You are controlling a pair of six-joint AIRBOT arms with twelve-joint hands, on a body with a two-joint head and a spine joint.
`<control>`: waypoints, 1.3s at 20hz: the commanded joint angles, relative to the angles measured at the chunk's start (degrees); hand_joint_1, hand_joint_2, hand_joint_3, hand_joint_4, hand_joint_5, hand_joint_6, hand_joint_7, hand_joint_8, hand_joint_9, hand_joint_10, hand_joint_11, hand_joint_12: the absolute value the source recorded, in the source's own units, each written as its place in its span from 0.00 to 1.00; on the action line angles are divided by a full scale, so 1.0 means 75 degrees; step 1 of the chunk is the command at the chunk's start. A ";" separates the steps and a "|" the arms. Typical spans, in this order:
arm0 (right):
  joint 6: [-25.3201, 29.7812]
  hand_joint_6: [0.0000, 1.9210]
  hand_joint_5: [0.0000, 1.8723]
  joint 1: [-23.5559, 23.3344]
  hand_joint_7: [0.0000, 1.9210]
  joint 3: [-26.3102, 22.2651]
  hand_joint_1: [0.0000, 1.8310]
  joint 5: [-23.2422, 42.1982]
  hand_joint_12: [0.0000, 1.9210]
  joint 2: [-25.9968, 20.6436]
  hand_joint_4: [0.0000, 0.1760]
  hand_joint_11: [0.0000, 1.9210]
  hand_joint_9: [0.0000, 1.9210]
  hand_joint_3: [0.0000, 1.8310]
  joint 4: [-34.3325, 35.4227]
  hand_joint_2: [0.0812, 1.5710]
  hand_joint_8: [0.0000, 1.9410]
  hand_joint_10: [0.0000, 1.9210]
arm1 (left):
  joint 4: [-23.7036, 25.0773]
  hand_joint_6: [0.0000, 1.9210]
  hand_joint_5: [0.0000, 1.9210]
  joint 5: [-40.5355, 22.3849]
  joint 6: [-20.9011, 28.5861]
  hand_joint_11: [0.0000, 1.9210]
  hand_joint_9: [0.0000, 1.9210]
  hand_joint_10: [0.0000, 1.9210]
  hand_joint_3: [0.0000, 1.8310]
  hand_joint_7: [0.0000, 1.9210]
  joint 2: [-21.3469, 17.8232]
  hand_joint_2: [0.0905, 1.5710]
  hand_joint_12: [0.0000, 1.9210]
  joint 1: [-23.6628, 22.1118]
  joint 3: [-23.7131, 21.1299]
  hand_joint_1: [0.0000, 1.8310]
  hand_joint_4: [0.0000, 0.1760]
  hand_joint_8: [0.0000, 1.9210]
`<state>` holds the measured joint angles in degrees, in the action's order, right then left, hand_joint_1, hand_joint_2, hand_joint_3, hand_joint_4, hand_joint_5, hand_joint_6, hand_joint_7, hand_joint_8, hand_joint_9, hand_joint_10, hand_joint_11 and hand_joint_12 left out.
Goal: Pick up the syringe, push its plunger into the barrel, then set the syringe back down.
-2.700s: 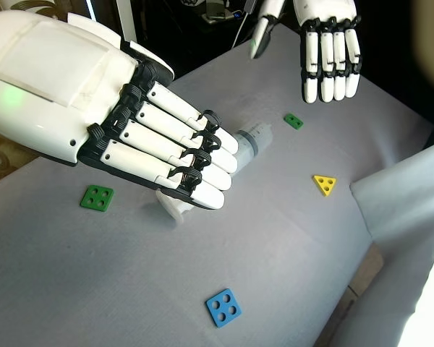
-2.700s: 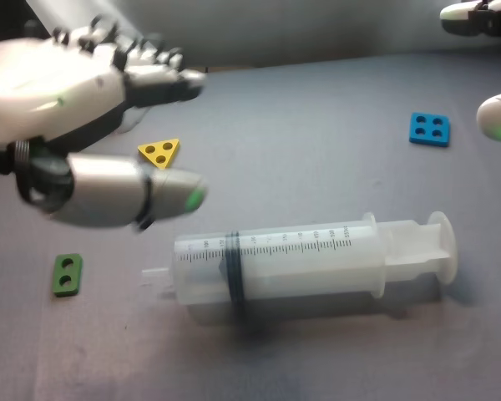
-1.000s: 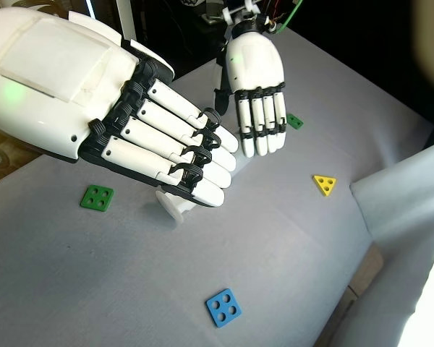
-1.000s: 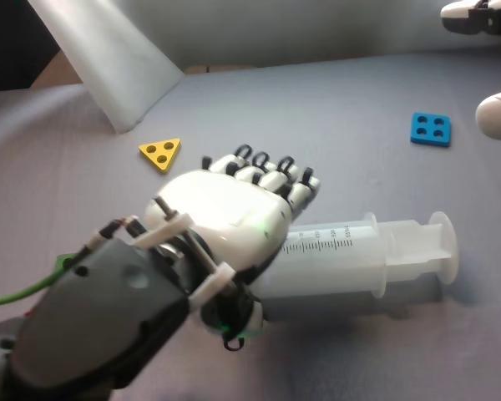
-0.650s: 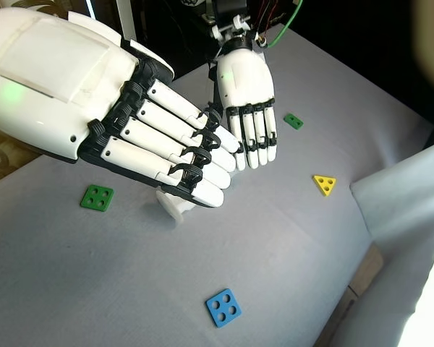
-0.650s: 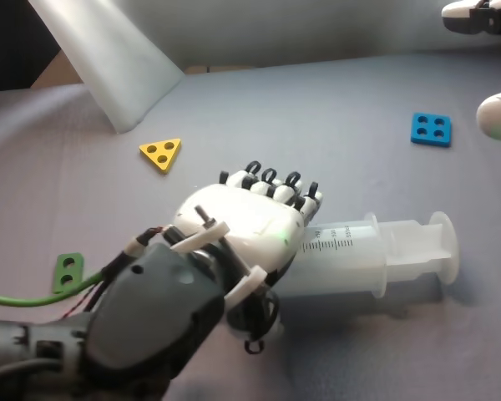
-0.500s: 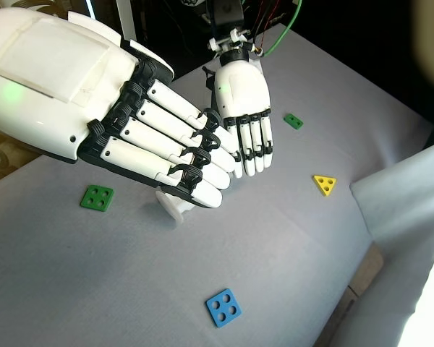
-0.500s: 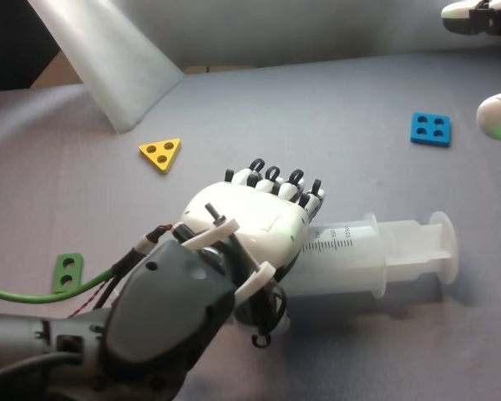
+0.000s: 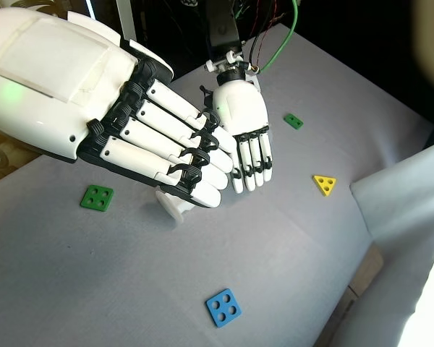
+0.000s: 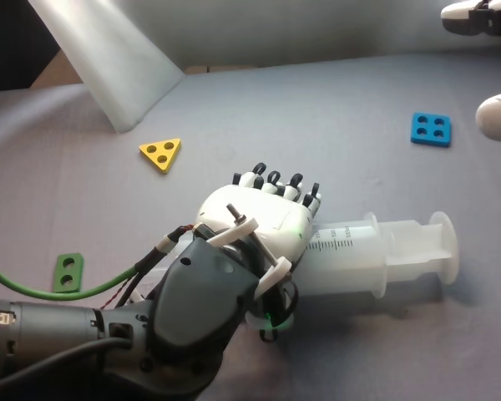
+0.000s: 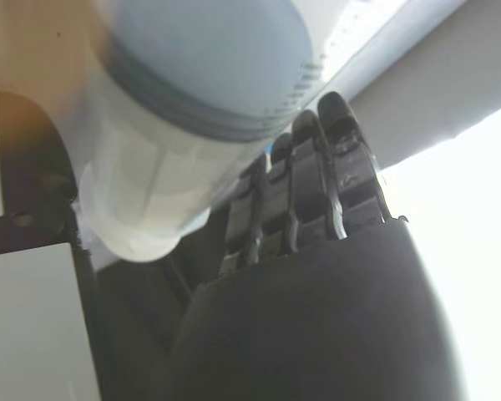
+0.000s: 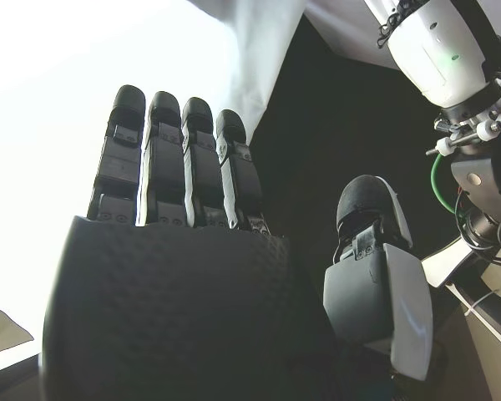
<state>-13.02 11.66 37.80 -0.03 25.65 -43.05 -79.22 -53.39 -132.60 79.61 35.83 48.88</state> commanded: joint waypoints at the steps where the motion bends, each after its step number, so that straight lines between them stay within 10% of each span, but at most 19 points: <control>1: -0.0003 0.00 0.09 -0.0122 0.07 -0.0031 0.00 0.0609 0.13 -0.0010 0.00 0.00 0.05 0.00 0.0059 0.74 0.00 0.00 | 0.0573 0.00 0.06 -0.0293 -0.0012 0.00 0.06 0.00 0.00 0.05 0.0048 0.57 0.25 -0.0003 0.0054 0.61 0.00 0.00; 16: -0.0001 0.00 0.10 -0.0124 0.08 -0.0068 0.00 0.0592 0.16 -0.0016 0.00 0.00 0.06 0.00 0.0060 0.74 0.00 0.00 | 0.0650 0.00 0.07 -0.0294 0.0093 0.00 0.06 0.00 0.00 0.06 0.0238 0.59 0.23 0.0199 0.0391 0.59 0.00 0.00; 21: -0.0001 0.00 0.12 -0.0124 0.11 -0.0069 0.00 0.0592 0.21 -0.0018 0.00 0.00 0.08 0.00 0.0060 0.74 0.00 0.01 | 0.0650 0.01 0.33 -0.0336 0.0075 0.22 0.37 0.01 0.00 0.37 0.0205 0.74 0.28 0.0200 0.0348 0.66 0.00 0.01; 22: -0.0001 0.00 0.12 -0.0124 0.11 -0.0069 0.00 0.0592 0.20 -0.0018 0.00 0.00 0.08 0.00 0.0060 0.75 0.00 0.01 | 0.0650 0.00 0.40 -0.0338 0.0068 0.32 0.46 0.00 0.01 0.42 0.0201 0.73 0.22 0.0204 0.0338 0.71 0.00 0.53; 23: -0.0001 0.00 0.12 -0.0125 0.11 -0.0069 0.00 0.0592 0.20 -0.0019 0.00 0.00 0.08 0.00 0.0060 0.75 0.00 0.01 | 0.0650 0.60 0.32 -0.0342 0.0064 0.39 0.43 0.55 0.00 0.45 0.0199 0.75 0.19 0.0207 0.0333 0.73 0.00 0.56; 26: -0.0001 0.00 0.13 -0.0125 0.12 -0.0070 0.00 0.0592 0.22 -0.0020 0.00 0.00 0.09 0.00 0.0060 0.74 0.00 0.01 | 0.0650 0.62 0.37 -0.0351 0.0065 0.46 0.46 0.66 0.00 0.50 0.0197 0.72 0.22 0.0219 0.0330 0.75 0.00 0.54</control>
<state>-13.02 11.66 37.56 -0.21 25.65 -43.05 -76.38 -54.85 -131.35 80.90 37.08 51.29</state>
